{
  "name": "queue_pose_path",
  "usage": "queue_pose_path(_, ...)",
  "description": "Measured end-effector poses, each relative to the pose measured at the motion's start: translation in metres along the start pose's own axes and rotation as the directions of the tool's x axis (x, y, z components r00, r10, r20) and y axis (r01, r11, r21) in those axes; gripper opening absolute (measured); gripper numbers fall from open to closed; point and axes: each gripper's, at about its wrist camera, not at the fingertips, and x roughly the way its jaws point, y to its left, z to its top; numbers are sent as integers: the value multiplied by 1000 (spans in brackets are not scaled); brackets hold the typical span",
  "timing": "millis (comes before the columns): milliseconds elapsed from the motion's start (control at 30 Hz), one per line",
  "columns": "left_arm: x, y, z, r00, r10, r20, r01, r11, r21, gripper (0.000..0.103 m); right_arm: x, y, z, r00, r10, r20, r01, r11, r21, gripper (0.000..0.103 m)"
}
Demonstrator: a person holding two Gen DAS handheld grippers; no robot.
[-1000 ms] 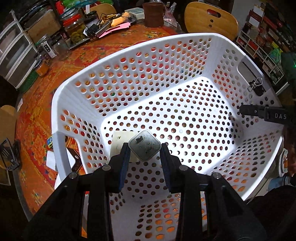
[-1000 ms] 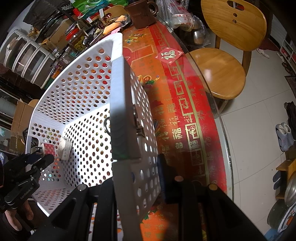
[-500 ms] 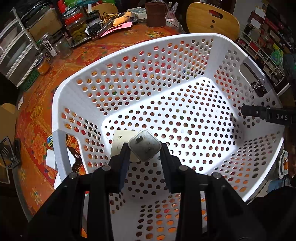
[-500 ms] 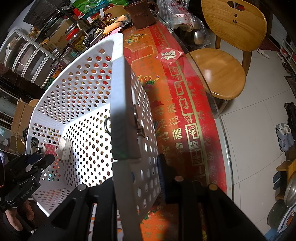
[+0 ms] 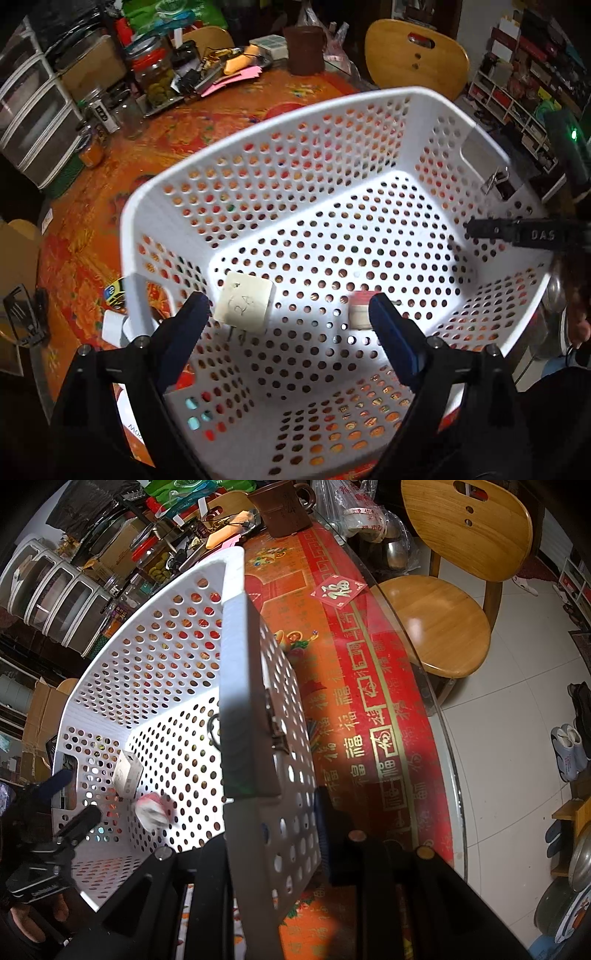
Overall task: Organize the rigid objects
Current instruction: 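Open the left tool to drop the cube charger into the basket, then return the left tool and grasp a white charger with red logo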
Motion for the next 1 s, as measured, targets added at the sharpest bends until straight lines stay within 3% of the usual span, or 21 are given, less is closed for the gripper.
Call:
queue_pose_path(200,-47,37,-4,996,35,79,-28,995,-92,87,0,1,0,1000,-3,-3,3,1000,-4,21)
queue_pose_path(333,-87,88,-18,984,121,128,-96,977,-190,87,0,1,0,1000,-8,-4,8,1000,-6,21)
queue_pose_path(433,-101,134,-38,972,210,103,-175,947,-271,94,1,2,0,1000,-11,-4,11,1000,-6,21)
queue_pose_path(567,-87,204,-86,961,275,-2,-250,870,-425,97,1,3,-1,1000,-18,-3,18,1000,-9,21)
queue_pose_path(667,-55,233,-124,974,210,-82,-222,829,-514,94,1,4,-1,1000,-25,-2,25,1000,-10,21)
queue_pose_path(867,-16,216,-153,985,119,-129,-169,839,-518,94,2,5,-2,999,-40,-8,40,999,-16,21)
queue_pose_path(1000,11,203,-160,978,121,-167,-193,825,-532,89,2,7,-2,999,-47,-10,47,999,-18,21)
